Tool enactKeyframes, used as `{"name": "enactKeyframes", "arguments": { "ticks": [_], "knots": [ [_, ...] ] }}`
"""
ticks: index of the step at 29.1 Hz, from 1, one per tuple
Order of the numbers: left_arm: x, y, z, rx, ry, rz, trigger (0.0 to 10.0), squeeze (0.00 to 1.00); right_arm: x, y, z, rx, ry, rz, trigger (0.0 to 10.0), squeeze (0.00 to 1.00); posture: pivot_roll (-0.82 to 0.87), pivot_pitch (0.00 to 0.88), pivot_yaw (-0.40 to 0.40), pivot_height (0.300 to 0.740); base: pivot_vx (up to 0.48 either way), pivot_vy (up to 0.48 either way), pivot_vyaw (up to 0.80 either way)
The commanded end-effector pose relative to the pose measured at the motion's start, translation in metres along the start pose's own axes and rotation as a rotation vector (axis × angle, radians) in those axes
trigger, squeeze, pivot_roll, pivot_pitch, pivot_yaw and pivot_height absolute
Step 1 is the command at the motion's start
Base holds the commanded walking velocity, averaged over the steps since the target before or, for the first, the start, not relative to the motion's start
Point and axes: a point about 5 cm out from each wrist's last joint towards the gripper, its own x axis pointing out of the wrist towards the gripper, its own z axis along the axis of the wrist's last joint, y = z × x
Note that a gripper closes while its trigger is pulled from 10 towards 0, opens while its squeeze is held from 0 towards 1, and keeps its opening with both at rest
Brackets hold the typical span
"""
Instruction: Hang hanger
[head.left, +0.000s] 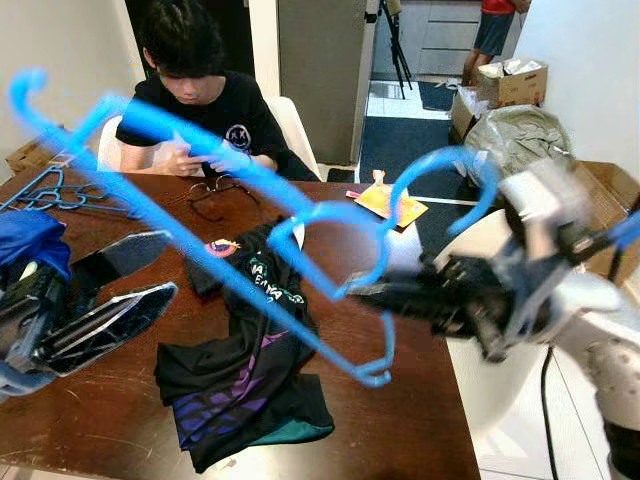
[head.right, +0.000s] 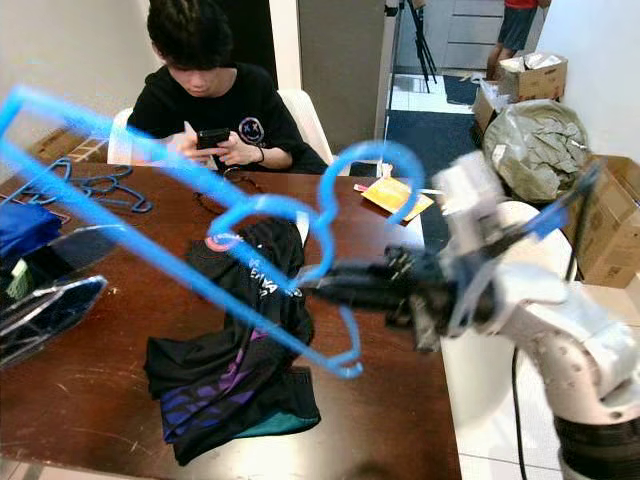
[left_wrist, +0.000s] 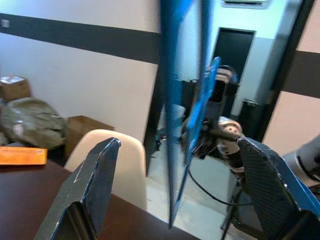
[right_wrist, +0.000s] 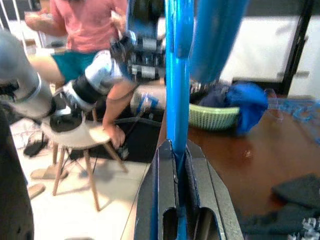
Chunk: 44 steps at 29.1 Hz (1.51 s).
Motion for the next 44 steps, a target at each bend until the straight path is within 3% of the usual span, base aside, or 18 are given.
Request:
{"name": "enactKeyframes", "arguments": {
  "ticks": [1, 7, 8, 9, 34, 35, 36, 40, 41, 42, 43, 44],
  "knots": [
    [0.006, -0.003, -0.002, -0.007, 0.003, -0.039, 10.0, 0.0, 0.002, 0.004, 0.0, -0.019, 0.023, 0.015, 10.0, 0.0, 0.07, 0.0, 0.012, 0.735, 0.0, 0.0, 0.0],
    [0.009, -0.004, -0.002, -0.025, -0.012, -0.075, 10.0, 0.0, 0.003, 0.007, 0.002, -0.019, 0.025, 0.026, 10.0, 0.0, 0.06, 0.0, 0.014, 0.735, 0.0, 0.0, 0.0],
    [0.009, -0.003, -0.001, -0.018, -0.02, -0.071, 2.6, 0.0, 0.003, 0.007, 0.002, -0.018, 0.026, 0.026, 10.0, 0.0, 0.06, 0.0, 0.014, 0.735, 0.0, 0.0, 0.0],
    [0.008, -0.004, 0.001, -0.026, -0.019, -0.087, 0.0, 0.0, 0.003, 0.007, 0.002, -0.017, 0.026, 0.021, 10.0, 0.0, 0.06, 0.0, 0.015, 0.735, 0.0, 0.0, 0.0],
    [-0.003, -0.008, 0.006, -0.009, -0.001, -0.101, 0.0, 0.0, -0.002, -0.009, 0.007, -0.023, -0.069, -0.08, 10.0, 0.0, 0.06, 0.0, 0.014, 0.735, 0.0, 0.0, 0.0],
    [-0.003, -0.008, 0.006, -0.008, -0.001, -0.103, 0.0, 0.0, -0.002, -0.008, 0.006, -0.001, -0.084, -0.072, 10.0, 0.64, 0.06, 0.0, 0.016, 0.735, 0.0, 0.0, 0.0],
    [-0.003, -0.008, 0.006, -0.007, -0.001, -0.104, 0.0, 0.0, -0.002, -0.008, 0.008, 0.024, -0.13, -0.063, 10.0, 1.0, 0.06, 0.0, 0.016, 0.735, 0.0, 0.0, 0.0],
    [-0.003, -0.009, 0.007, -0.005, 0.0, -0.108, 0.0, 0.0, -0.002, -0.009, 0.013, 0.026, -0.203, -0.066, 10.0, 1.0, 0.06, 0.0, 0.018, 0.735, 0.0, 0.0, 0.0],
    [-0.003, -0.009, 0.007, -0.005, 0.0, -0.11, 0.0, 0.0, -0.001, -0.008, 0.014, 0.017, -0.216, -0.065, 10.0, 0.64, 0.06, 0.0, 0.019, 0.735, 0.0, 0.0, 0.0],
    [-0.003, -0.009, 0.007, -0.005, 0.0, -0.11, 0.0, 0.0, -0.001, -0.008, 0.014, 0.017, -0.216, -0.065, 10.0, 0.64, 0.06, 0.0, 0.019, 0.735, 0.0, 0.0, 0.0],
    [-0.003, -0.009, 0.008, -0.004, 0.001, -0.111, 0.0, 0.0, 0.0, -0.007, 0.014, 0.017, -0.222, -0.053, 10.0, 0.0, 0.06, 0.0, 0.019, 0.735, 0.0, 0.0, 0.0],
    [-0.003, -0.009, 0.008, -0.004, 0.001, -0.111, 0.0, 0.0, 0.0, -0.007, 0.014, 0.017, -0.222, -0.053, 10.0, 0.0, 0.06, 0.0, 0.019, 0.735, 0.0, 0.0, 0.0]
  ]
}}
